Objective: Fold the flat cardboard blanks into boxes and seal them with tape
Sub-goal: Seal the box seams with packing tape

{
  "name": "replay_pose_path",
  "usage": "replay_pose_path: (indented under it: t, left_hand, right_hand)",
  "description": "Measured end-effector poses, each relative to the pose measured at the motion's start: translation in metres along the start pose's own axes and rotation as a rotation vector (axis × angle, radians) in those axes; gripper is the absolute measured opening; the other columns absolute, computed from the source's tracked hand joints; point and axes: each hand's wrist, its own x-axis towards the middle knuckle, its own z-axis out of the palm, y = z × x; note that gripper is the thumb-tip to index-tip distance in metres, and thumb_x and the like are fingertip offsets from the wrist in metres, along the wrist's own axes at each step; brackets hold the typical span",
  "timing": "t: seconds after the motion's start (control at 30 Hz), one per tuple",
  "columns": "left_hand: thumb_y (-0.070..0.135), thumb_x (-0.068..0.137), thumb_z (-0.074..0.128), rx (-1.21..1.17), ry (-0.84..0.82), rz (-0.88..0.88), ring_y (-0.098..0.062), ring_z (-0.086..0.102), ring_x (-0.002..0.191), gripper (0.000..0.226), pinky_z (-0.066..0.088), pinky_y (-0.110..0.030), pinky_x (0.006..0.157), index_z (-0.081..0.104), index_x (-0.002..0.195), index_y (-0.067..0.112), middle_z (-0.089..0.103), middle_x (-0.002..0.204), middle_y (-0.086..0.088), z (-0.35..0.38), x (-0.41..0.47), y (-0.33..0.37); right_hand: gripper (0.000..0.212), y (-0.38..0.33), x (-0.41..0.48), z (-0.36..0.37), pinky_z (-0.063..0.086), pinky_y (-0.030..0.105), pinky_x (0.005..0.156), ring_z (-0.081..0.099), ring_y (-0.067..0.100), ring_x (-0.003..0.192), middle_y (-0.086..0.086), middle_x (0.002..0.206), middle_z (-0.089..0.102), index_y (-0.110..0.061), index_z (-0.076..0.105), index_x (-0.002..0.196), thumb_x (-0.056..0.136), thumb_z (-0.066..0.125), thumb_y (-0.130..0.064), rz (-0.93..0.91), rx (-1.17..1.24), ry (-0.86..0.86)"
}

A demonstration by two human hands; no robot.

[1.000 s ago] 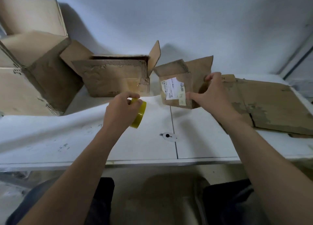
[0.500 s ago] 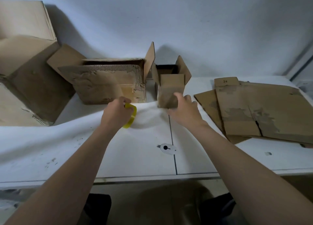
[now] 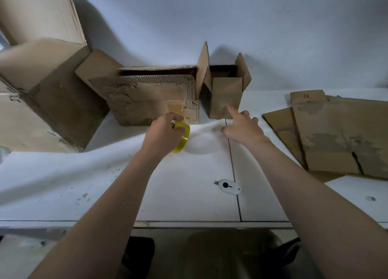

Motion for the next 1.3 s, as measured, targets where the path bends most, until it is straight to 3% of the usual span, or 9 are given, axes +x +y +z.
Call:
replay_pose_path:
  t: [0.1,0.2,0.3,0.4,0.5,0.7,0.83,1.07,1.3]
  left_hand:
    - [0.026,0.094,0.066,-0.061,-0.044,-0.019,-0.019,0.057,0.086,0.027,0.043,-0.026,0.062,0.066,0.121,0.031,0.065,0.099,0.002,0.003,-0.012,0.009]
    - [0.025,0.095,0.067,-0.258,-0.113,-0.071,-0.023,0.059,0.102,0.022,0.052,-0.033,0.077,0.067,0.114,0.035,0.062,0.119,-0.001,0.012,-0.031,0.027]
    - [0.026,0.095,0.069,-0.394,-0.182,-0.08,-0.025,0.061,0.106,0.018,0.056,-0.044,0.09,0.067,0.11,0.036,0.063,0.121,-0.002,0.021,-0.055,0.045]
    - [0.027,0.095,0.069,-0.486,-0.231,-0.048,-0.027,0.066,0.104,0.019,0.058,-0.046,0.086,0.067,0.112,0.034,0.07,0.114,-0.004,0.029,-0.073,0.059]
    - [0.023,0.096,0.068,-0.553,-0.265,-0.025,-0.027,0.068,0.101,0.02,0.06,-0.047,0.086,0.066,0.113,0.033,0.073,0.108,-0.002,0.031,-0.082,0.07]
    - [0.022,0.097,0.067,-0.496,-0.282,0.066,-0.025,0.072,0.098,0.034,0.06,-0.045,0.086,0.052,0.126,0.033,0.074,0.111,-0.001,0.04,-0.084,0.076]
    - [0.014,0.092,0.072,-0.497,-0.353,0.046,-0.022,0.071,0.096,0.073,0.063,-0.038,0.077,0.028,0.143,0.043,0.073,0.107,-0.002,0.038,-0.081,0.071]
    - [0.023,0.096,0.068,-0.623,-0.167,0.051,-0.029,0.07,0.095,0.036,0.059,-0.05,0.079,0.04,0.114,0.039,0.076,0.096,-0.004,0.031,-0.076,0.059]
    - [0.015,0.097,0.063,-0.549,-0.156,0.166,-0.028,0.062,0.081,0.03,0.046,-0.033,0.058,0.044,0.102,0.038,0.073,0.096,-0.008,0.02,-0.081,0.055]
  right_hand:
    - [0.064,0.006,-0.015,-0.009,0.042,0.039,0.088,0.038,0.036,0.132,0.006,0.143,0.04,-0.036,0.035,0.151,0.092,0.059,-0.034,-0.081,0.062,0.039]
    - [0.04,0.004,-0.041,-0.027,0.046,0.026,0.09,0.056,0.011,0.118,-0.01,0.125,0.06,-0.028,0.065,0.129,0.095,0.062,-0.048,-0.251,0.361,0.045]
    - [0.036,0.003,-0.071,-0.046,0.054,0.026,0.082,0.062,0.0,0.102,-0.02,0.112,0.066,-0.033,0.074,0.112,0.088,0.068,-0.059,-0.314,0.499,-0.085]
    - [0.025,0.014,-0.089,-0.055,0.053,0.023,0.074,0.063,-0.009,0.09,-0.021,0.097,0.07,-0.033,0.078,0.1,0.083,0.077,-0.05,-0.328,0.486,-0.097]
    - [0.007,0.023,-0.098,-0.065,0.061,0.038,0.07,0.069,0.007,0.083,-0.013,0.082,0.074,-0.029,0.079,0.083,0.084,0.08,-0.036,-0.31,0.56,-0.025]
    - [0.016,0.025,-0.1,-0.071,0.061,0.043,0.077,0.07,0.015,0.08,-0.007,0.078,0.074,-0.022,0.081,0.085,0.09,0.074,-0.036,-0.313,0.525,0.125]
    - [0.015,0.02,-0.101,-0.068,0.049,0.015,0.067,0.064,0.003,0.077,-0.013,0.077,0.071,-0.027,0.076,0.082,0.093,0.071,-0.036,-0.392,0.4,0.152]
    - [0.013,0.007,-0.104,-0.06,0.045,0.009,0.063,0.061,-0.001,0.085,-0.012,0.082,0.072,-0.026,0.076,0.084,0.094,0.071,-0.032,-0.472,0.368,0.175]
    - [0.014,-0.002,-0.105,-0.051,0.048,0.016,0.07,0.063,0.003,0.084,-0.014,0.086,0.07,-0.028,0.074,0.083,0.094,0.069,-0.034,-0.441,0.387,0.211]
